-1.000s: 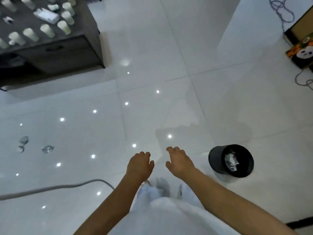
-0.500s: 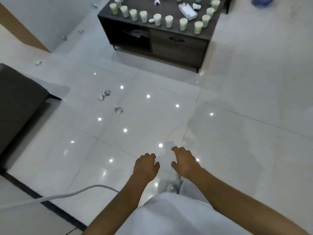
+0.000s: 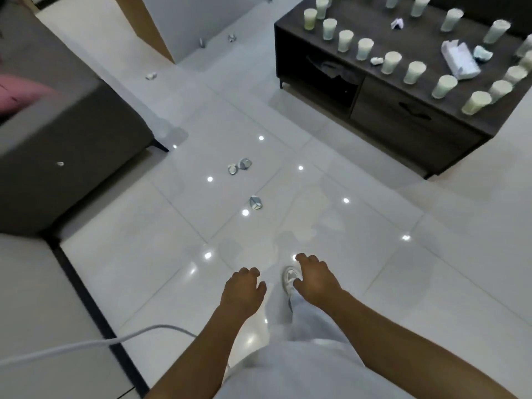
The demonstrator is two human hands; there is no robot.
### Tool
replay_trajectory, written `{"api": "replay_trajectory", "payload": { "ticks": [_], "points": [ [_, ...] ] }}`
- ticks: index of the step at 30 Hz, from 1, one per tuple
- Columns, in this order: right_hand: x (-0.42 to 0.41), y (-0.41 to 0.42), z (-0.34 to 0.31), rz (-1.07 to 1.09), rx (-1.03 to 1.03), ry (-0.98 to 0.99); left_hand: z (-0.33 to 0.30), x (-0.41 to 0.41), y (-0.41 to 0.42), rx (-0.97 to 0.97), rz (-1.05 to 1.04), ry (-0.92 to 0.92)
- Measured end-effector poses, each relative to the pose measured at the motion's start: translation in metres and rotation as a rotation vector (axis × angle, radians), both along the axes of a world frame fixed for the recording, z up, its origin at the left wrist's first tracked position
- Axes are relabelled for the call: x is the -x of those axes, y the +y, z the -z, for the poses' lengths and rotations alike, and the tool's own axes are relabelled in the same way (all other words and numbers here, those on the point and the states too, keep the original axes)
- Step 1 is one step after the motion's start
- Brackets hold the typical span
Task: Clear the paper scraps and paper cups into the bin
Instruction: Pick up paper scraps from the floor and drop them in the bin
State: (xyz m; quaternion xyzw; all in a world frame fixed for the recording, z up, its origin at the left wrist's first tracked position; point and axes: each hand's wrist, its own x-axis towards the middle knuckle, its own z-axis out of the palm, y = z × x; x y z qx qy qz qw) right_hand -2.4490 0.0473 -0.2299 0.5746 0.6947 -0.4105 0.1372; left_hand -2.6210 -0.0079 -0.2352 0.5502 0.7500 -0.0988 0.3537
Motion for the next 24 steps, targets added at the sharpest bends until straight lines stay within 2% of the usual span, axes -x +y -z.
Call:
{"api": "replay_trajectory", "payload": {
  "ticks": [8,13,18,24],
  "points": [
    [0.081,0.125,0.010,-0.102,0.035,-0.071,-0.004,0.079,0.119,-0.043,-0.133,-0.044],
    [0.141,0.181,0.025,-0.084,0.066,-0.082,0.003,0.141,0.177,-0.025,-0.167,-0.103],
    [0.224,0.234,0.053,-0.010,0.087,-0.090,0.024,0.224,0.245,-0.024,-0.087,-0.099],
    [0.317,0.294,0.074,0.183,0.158,-0.073,0.047,0.329,0.319,0.042,0.057,-0.077]
  ]
}}
